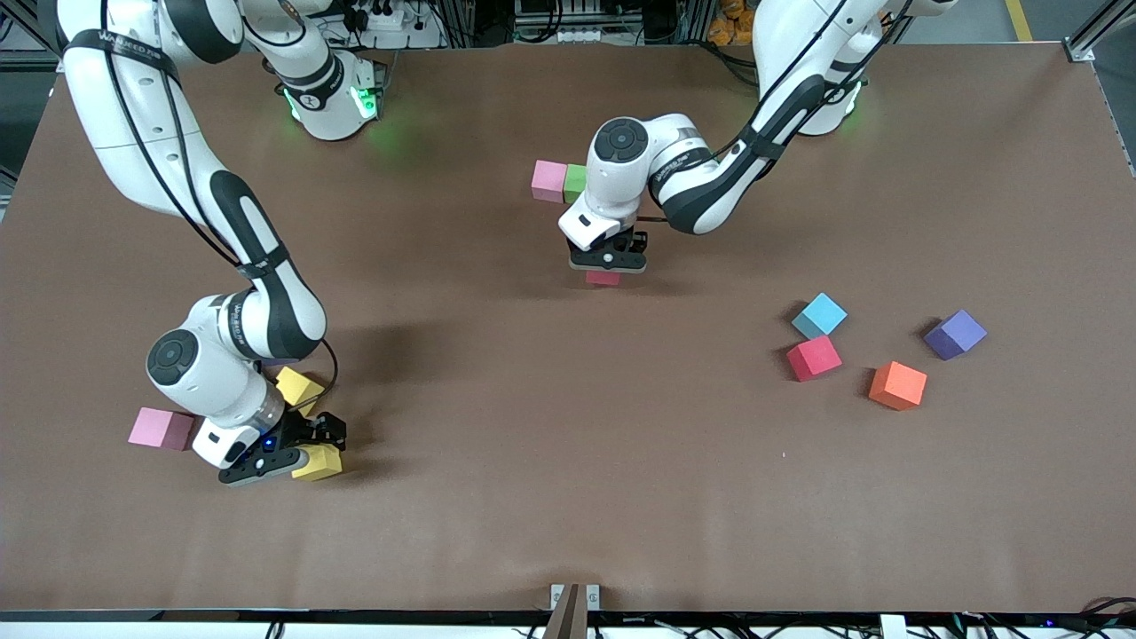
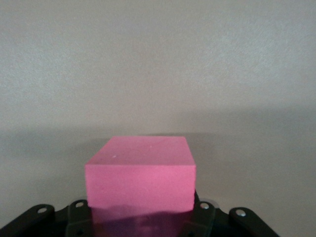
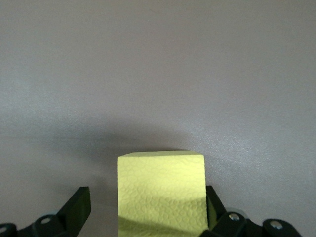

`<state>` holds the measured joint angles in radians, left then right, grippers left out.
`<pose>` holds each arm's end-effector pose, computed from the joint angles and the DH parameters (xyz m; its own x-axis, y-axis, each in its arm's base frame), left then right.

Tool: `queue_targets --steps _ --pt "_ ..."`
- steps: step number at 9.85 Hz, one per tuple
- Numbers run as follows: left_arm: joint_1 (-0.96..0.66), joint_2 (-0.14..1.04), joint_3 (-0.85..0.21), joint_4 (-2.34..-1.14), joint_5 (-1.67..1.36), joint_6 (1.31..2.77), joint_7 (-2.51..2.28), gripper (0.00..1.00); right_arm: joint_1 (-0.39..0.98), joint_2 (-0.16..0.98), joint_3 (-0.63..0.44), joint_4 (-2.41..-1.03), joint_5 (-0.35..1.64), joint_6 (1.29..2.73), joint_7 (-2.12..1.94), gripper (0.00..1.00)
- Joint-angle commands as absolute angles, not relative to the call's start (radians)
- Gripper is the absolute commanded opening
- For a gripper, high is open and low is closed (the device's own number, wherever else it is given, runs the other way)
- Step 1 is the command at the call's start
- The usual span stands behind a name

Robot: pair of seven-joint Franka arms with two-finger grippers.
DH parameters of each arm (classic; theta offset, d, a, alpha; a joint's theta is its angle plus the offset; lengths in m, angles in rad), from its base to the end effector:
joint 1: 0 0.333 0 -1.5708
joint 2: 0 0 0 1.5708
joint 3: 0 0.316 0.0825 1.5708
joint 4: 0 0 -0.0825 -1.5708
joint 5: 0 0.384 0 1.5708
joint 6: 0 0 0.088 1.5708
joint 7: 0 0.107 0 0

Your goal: Form number 2 with 11 blocks

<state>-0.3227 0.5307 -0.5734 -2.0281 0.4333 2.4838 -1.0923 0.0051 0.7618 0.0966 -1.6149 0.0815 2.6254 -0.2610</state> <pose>0.3805 -0.4659 0.2233 0.9968 -0.0773 0.0185 -0.0781 -0.9960 0.0424 0.7126 0.0603 0.2045 0.9334 0.2423 0.2646 0.2658 -0.9624 -0.0564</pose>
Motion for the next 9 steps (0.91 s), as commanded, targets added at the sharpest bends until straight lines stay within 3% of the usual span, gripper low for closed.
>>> queue_targets --steps 1,2,4,9 --pt "-0.33 0.54 -0.577 -2.037 0.46 2.497 -1.089 0.0 0.002 0.776 0.106 -1.579 0.106 2.614 -0.288 0.59" --pt "-0.331 0.548 -0.577 -2.039 0.46 2.497 -1.089 0.0 0.003 0.776 0.104 -1.571 0.106 2.612 -0.288 0.4" --pt "-0.347 0.564 -0.577 -2.039 0.46 2.497 -1.091 0.0 0.011 0.775 0.106 -1.559 0.109 2.587 -0.285 0.25" --pt "-0.348 0.566 -0.578 -2.06 0.462 2.499 -1.092 0.0 0.08 0.732 0.113 -1.546 0.11 2.4 -0.288 0.23"
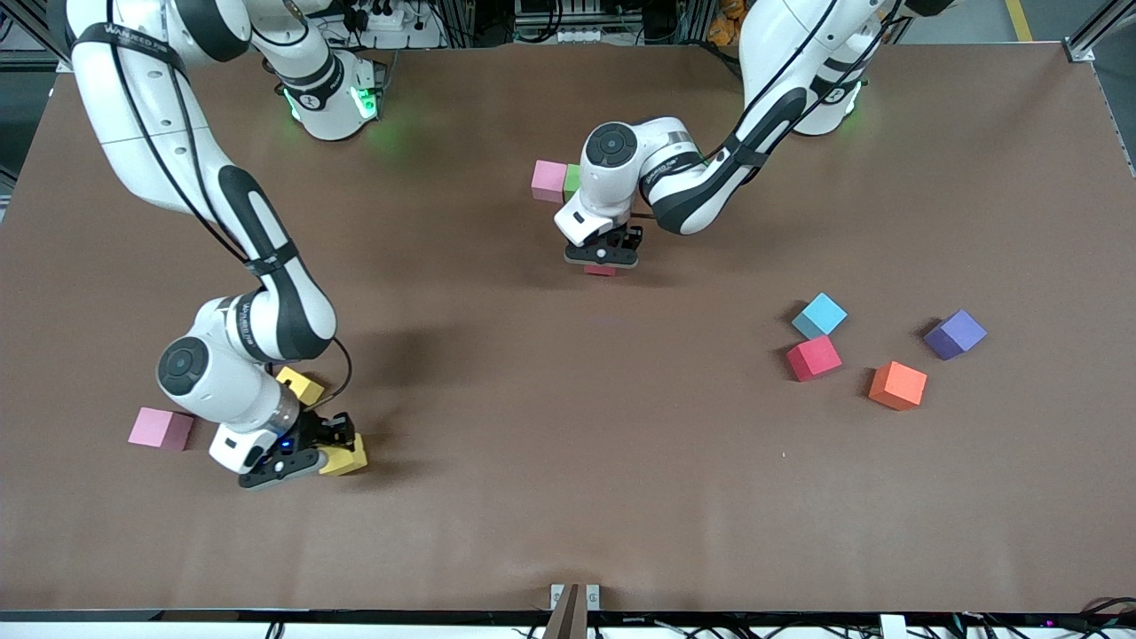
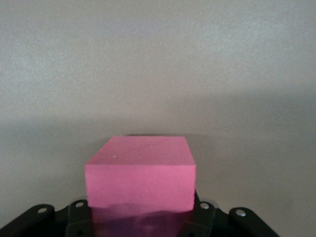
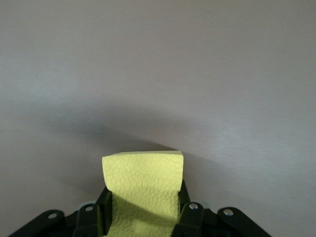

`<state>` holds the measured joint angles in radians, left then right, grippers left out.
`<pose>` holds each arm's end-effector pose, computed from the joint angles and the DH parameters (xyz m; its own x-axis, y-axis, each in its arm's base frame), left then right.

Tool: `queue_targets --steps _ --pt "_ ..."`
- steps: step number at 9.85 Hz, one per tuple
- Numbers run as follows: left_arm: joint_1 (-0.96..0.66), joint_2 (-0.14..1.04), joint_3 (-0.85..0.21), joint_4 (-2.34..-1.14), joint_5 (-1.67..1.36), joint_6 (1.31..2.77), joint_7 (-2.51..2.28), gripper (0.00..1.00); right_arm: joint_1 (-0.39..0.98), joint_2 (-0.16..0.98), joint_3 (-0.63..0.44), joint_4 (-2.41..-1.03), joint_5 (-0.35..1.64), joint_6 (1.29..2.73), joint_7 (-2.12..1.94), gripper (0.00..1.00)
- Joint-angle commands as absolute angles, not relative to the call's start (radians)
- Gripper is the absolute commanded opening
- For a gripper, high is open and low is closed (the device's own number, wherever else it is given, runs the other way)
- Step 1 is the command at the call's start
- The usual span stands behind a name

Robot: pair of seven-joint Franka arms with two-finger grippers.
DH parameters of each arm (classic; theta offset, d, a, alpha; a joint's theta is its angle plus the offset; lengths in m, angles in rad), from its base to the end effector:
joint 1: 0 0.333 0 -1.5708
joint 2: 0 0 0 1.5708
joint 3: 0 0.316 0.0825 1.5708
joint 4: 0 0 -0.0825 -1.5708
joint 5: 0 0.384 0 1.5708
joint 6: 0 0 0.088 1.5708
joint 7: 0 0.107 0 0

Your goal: Form number 2 with 11 blocks

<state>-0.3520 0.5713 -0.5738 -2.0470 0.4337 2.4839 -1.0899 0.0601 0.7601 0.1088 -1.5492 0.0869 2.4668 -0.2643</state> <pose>0.3556 -0.4713 0.1961 0.9928 -0.1147 -0.0340 -0.1140 -0.9933 0.0206 0.7129 0.1083 0.2183 0.9317 0.3139 0.1830 0.3344 -0.9377 -0.0942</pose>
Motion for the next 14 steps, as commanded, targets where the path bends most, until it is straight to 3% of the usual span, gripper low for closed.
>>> queue_targets --steps 1,14 --pt "-0.348 0.566 -0.578 -2.065 0.462 2.499 -1.095 0.0 0.106 0.713 0.115 -1.548 0.109 2.36 -0.31 0.23" --pt "-0.348 0.575 -0.584 -2.068 0.462 2.503 -1.092 0.0 0.179 0.655 0.115 -1.594 0.11 2.229 -0.622 0.23"
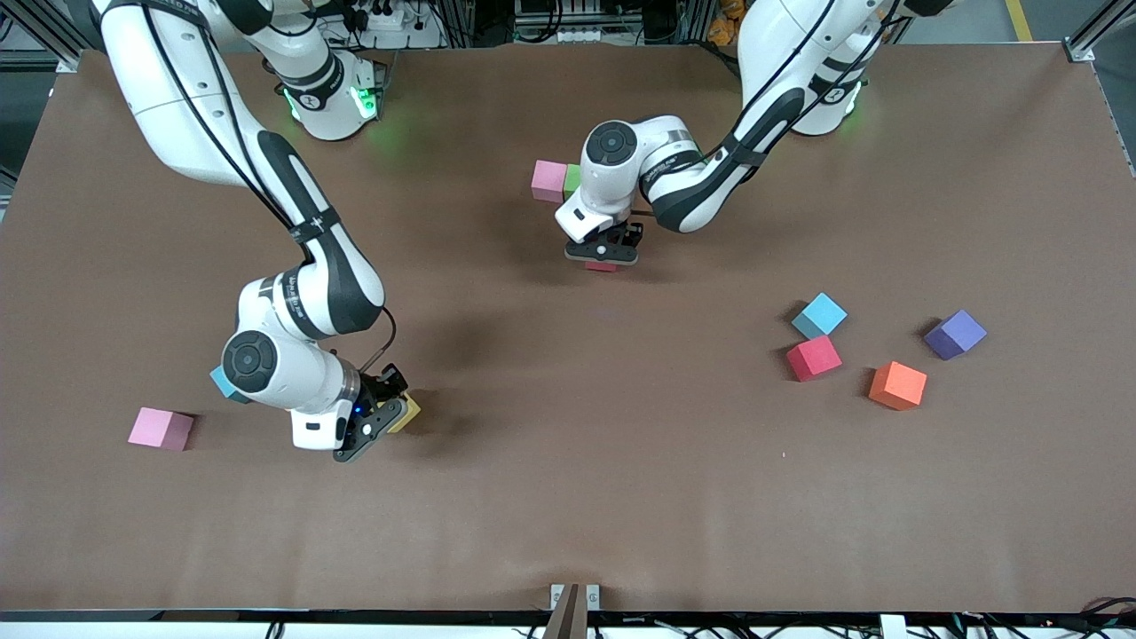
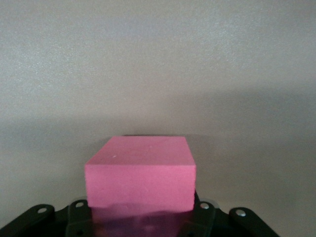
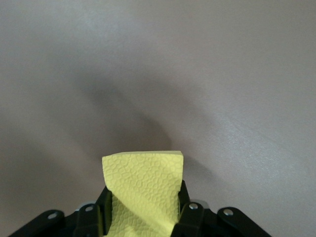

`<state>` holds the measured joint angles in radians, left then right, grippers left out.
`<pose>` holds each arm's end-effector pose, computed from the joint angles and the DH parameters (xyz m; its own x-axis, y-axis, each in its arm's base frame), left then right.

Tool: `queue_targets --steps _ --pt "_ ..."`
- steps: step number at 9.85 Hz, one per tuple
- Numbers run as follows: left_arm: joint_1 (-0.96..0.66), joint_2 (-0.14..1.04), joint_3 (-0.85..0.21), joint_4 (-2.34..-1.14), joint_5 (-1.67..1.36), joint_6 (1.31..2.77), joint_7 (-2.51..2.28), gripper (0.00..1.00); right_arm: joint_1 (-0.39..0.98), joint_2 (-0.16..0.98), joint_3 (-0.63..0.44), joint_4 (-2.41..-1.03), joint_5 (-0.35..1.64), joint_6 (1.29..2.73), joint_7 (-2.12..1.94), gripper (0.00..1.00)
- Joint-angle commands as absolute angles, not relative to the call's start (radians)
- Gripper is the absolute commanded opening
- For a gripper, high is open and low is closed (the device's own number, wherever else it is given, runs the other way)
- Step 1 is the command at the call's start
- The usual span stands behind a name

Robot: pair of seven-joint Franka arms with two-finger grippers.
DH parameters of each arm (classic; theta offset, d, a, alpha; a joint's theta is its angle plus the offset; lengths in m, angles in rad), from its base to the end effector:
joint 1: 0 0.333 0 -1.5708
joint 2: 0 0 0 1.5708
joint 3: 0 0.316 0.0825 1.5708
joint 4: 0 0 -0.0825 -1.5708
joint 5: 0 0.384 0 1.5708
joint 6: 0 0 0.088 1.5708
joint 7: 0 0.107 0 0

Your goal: Form number 2 with 11 blocks

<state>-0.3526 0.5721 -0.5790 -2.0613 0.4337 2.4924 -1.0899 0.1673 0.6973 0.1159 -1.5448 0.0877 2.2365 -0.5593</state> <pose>0.3486 -0.4711 0.1924 0.9915 -0.1234 -0.0416 -0.1226 -0.9922 0.0215 0.6805 0.1879 0.2434 0.7252 0.6851 0.0687 0.6876 -0.7152 -0.1252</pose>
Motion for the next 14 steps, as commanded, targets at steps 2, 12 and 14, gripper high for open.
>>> queue_targets --steps 2,12,14 --pt "-0.348 0.581 -0.584 -2.068 0.462 2.503 -1.094 0.0 0.218 0.637 0.115 -1.603 0.11 2.229 -0.698 0.23" --pt "-0.345 0.588 -0.584 -2.06 0.446 2.503 -1.144 1.0 0.371 0.531 0.152 -1.816 0.114 2.439 -0.821 0.29" --pt "-0.345 0.586 -0.584 -2.06 0.446 2.503 -1.146 1.0 0.371 0.499 0.173 -1.874 0.114 2.479 -0.821 0.29"
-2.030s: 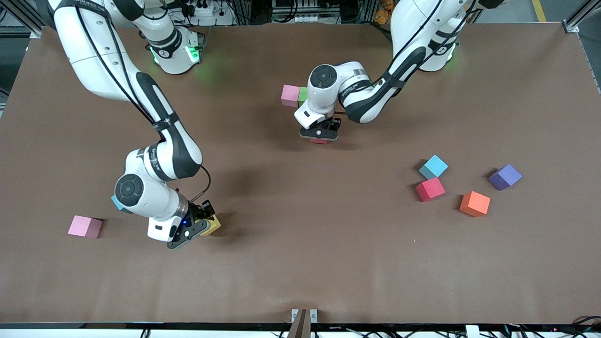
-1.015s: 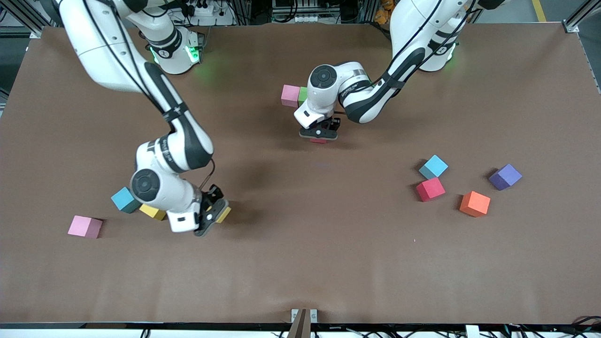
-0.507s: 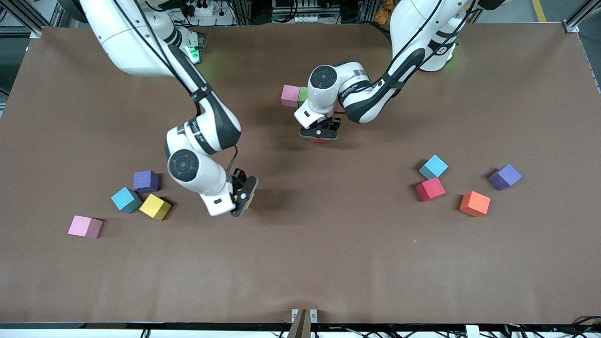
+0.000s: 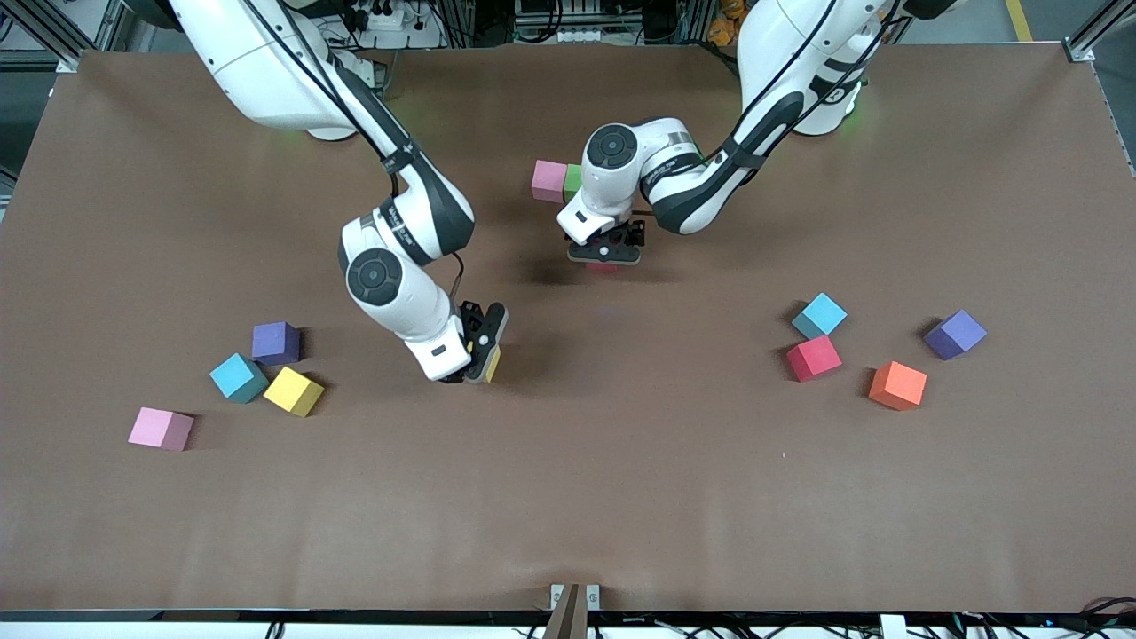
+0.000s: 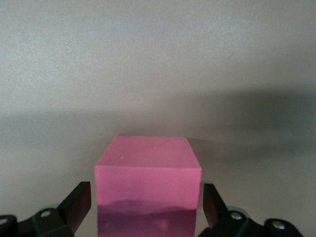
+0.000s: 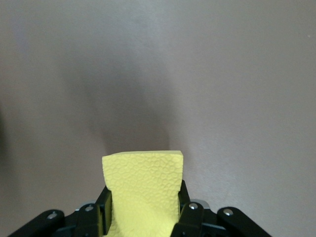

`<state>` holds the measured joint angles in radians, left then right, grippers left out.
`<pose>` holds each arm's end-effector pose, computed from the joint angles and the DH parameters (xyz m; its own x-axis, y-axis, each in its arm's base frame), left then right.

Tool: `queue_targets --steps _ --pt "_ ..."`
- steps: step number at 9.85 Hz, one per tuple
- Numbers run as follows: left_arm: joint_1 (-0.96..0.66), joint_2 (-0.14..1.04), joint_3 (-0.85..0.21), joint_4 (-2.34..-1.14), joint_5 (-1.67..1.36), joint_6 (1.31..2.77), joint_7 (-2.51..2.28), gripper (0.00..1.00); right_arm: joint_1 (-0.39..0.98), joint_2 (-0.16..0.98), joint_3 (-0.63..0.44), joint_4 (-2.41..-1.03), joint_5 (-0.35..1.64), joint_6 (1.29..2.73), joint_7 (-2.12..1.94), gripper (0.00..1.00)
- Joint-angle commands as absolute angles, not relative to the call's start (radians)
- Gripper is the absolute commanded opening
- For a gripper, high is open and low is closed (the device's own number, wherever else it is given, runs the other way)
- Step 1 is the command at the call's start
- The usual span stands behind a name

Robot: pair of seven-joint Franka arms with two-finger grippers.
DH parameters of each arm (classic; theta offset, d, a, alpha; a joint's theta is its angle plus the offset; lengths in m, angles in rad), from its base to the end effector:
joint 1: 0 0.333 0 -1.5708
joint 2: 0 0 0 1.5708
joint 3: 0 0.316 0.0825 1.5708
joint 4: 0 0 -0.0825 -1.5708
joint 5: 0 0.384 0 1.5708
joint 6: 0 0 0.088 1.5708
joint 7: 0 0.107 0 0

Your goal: Form number 2 with 11 blocks

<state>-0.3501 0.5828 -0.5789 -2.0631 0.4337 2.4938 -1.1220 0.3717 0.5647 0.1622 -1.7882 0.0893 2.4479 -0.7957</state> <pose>0.3479 -0.4694 0.1866 0.9946 -0.0892 -0.0532 -0.0884 -0.9959 0.0174 0.5794 0.3317 0.2498 0.3283 0.9289 0.1714 0.9444 -0.3266 -0.0387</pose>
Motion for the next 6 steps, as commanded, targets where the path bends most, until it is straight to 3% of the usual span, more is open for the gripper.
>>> queue_targets --steps 1,6 --pt "-0.345 0.583 -0.584 -2.063 0.446 2.502 -1.146 1.0 0.373 0.485 0.176 -1.906 0.114 2.505 -0.821 0.29" --pt "-0.33 0.525 -0.591 -2.071 0.445 2.494 -1.15 1.0 0.374 0.451 0.192 -1.965 0.114 2.513 -0.822 0.28"
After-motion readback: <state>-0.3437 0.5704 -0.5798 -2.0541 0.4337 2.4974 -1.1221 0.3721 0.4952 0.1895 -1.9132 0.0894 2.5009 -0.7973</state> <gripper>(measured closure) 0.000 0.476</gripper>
